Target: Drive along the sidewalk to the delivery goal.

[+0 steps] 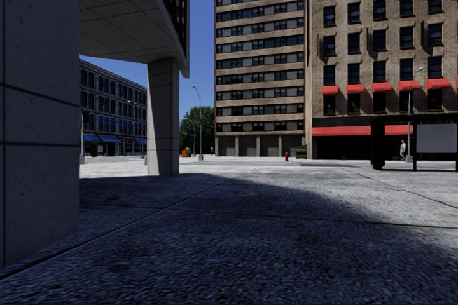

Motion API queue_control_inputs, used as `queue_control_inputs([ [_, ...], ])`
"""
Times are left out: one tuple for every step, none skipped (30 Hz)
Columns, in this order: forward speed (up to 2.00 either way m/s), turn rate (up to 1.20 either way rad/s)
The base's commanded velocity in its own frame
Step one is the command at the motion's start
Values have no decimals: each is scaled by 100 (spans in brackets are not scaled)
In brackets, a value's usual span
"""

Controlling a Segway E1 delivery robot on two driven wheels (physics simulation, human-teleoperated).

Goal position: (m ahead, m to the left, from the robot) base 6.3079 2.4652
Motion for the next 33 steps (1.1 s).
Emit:
queue_control_inputs([
  [135,17],
  [135,17],
  [135,17],
  [135,17],
  [135,17],
  [135,17],
  [135,17],
  [135,17],
  [135,17],
  [135,17],
  [135,17],
  [135,17],
  [135,18],
  [135,22],
  [135,22],
  [135,24],
  [135,25],
  [134,25],
  [134,25],
  [134,25],
  [134,25],
  [134,26],
  [134,26],
  [134,30],
  [133,32],
  [133,32],
  [132,32],
  [131,32],
  [131,32],
  [131,32],
  [131,32],
  [131,32],
  [131,32],
])
